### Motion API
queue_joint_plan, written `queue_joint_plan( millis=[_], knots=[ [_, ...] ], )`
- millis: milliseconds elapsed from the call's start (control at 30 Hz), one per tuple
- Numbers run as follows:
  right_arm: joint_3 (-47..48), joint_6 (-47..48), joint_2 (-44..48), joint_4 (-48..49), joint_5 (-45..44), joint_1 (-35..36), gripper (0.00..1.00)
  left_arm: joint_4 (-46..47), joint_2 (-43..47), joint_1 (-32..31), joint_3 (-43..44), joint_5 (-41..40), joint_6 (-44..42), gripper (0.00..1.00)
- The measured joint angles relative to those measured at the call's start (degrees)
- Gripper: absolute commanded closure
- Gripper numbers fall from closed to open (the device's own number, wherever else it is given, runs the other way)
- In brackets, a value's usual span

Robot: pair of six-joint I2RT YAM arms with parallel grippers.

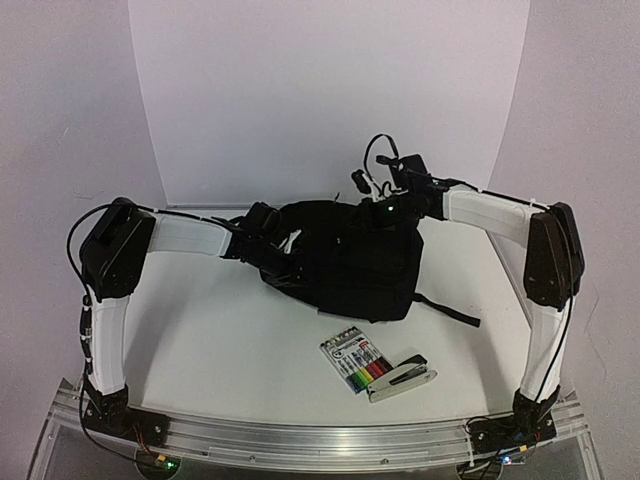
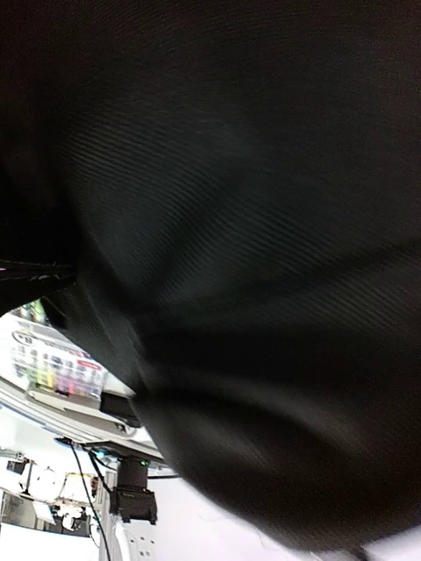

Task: Pack the student bag
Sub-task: Unzip the student bag at the center of the board.

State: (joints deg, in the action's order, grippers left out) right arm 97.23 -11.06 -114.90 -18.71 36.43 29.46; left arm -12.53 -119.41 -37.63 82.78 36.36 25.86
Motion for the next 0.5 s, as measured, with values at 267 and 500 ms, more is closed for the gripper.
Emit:
queue_joint_plan(
  millis=[267, 500],
  knots=[
    [1.44, 1.35, -0.82, -2.10, 2.18, -2.42, 1.00, -0.28, 4.92, -0.57, -2.94, -2.46, -1.81, 0.45],
    [1.44, 1.01, -0.93, -1.92, 3.42, -2.05, 1.00, -0.94, 7.06, -2.48, 0.50, -9.80, -5.12, 0.33]
  ],
)
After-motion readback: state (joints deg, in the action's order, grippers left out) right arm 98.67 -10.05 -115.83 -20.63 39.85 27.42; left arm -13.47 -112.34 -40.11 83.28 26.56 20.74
